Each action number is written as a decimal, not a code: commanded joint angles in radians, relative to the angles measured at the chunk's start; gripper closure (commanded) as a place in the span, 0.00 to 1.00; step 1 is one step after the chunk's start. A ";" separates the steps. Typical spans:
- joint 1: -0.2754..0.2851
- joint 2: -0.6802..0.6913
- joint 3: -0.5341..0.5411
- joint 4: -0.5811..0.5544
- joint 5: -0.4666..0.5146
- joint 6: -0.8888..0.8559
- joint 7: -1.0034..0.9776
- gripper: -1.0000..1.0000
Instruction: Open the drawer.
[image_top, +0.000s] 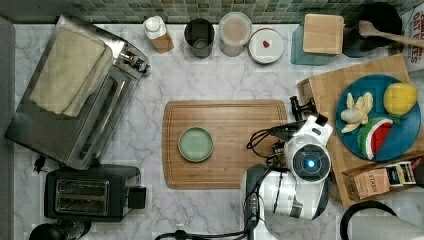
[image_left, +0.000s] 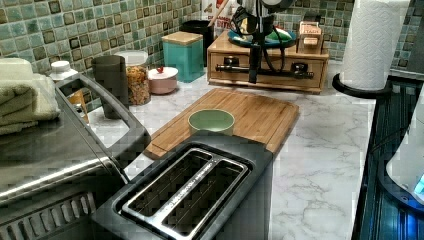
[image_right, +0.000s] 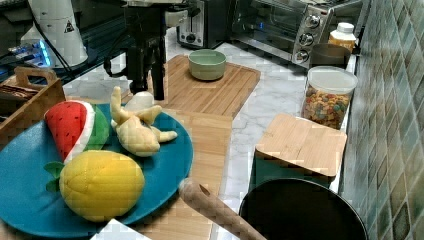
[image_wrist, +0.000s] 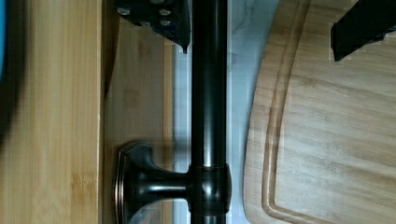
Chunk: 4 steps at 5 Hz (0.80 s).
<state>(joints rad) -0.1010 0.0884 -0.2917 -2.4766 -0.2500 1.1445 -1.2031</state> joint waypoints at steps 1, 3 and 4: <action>-0.045 0.079 -0.002 0.020 0.110 0.102 -0.071 0.00; -0.051 0.109 -0.003 0.056 0.141 0.019 -0.135 0.00; -0.037 0.064 0.009 0.046 0.132 -0.048 -0.165 0.00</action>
<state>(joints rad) -0.1426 0.2205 -0.2783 -2.4473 -0.0986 1.1680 -1.3076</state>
